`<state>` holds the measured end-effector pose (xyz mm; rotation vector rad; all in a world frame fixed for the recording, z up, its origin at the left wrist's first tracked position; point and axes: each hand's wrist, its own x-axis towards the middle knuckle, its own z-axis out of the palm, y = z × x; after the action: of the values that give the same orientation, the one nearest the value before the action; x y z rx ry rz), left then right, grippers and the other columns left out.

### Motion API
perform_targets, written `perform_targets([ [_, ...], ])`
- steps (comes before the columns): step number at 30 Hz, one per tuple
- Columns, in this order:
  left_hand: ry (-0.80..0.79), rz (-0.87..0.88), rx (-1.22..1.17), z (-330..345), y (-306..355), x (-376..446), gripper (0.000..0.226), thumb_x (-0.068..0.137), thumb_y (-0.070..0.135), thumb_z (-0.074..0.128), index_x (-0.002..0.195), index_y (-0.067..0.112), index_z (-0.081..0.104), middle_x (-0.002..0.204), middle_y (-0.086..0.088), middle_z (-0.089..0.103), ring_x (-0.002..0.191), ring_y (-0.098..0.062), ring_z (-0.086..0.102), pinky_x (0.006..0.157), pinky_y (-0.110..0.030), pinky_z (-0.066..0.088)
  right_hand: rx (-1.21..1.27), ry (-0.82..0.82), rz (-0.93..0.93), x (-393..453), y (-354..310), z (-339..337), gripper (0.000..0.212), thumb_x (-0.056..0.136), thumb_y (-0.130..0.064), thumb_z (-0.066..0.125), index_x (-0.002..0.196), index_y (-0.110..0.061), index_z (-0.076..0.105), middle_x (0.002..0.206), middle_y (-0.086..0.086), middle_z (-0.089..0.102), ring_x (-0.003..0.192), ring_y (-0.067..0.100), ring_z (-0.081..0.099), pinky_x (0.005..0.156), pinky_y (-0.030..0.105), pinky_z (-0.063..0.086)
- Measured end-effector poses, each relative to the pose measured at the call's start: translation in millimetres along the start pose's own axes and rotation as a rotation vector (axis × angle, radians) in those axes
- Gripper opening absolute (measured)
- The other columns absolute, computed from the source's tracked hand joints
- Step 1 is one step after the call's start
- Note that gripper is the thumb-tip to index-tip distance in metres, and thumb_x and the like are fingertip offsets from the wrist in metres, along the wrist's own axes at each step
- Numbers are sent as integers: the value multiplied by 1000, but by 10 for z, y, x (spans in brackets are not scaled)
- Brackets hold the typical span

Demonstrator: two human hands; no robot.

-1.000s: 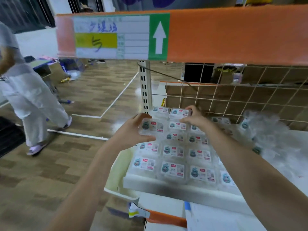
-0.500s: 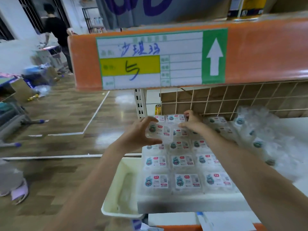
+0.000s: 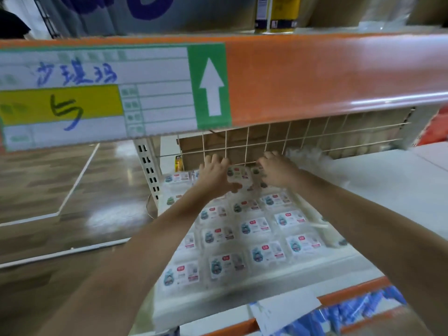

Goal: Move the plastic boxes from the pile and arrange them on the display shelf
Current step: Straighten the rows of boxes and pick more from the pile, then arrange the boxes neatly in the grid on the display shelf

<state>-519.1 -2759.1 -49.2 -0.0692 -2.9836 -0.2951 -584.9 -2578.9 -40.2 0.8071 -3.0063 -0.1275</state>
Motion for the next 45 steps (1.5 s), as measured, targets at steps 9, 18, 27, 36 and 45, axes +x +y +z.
perform_targets([
  [9,14,-106,200,298,164,347,73,81,66,53,134,16,46,137,-10,40,126,-30,32,104,-41,26,-5,-1,-48,-66,272,6,50,92,-34,54,132,-6,42,131,15,49,121,30,41,101,38,32],
  [18,63,-161,230,367,136,239,58,90,56,47,127,13,46,130,-8,51,123,-28,37,100,-41,28,110,-64,-131,-22,305,186,54,93,-31,54,140,-13,36,142,9,42,129,28,34,106,41,31],
  [27,60,-173,263,359,176,226,61,89,61,43,130,15,47,131,-8,49,121,-28,37,99,-40,30,11,-24,-253,-98,281,101,45,93,-27,52,135,-12,42,136,9,45,127,26,37,104,39,35],
  [36,23,132,146,3,723,452,37,94,43,45,118,19,60,125,-6,58,121,-26,46,98,-38,35,55,169,-65,-414,667,-202,27,89,-17,46,108,-6,61,102,12,61,96,29,59,80,34,46],
  [45,50,580,31,58,2385,669,35,97,35,43,119,16,60,119,-11,63,110,-29,57,93,-36,43,-2,83,435,-1425,1631,-416,46,95,-29,44,140,-21,40,140,8,44,130,28,40,99,36,39],
])
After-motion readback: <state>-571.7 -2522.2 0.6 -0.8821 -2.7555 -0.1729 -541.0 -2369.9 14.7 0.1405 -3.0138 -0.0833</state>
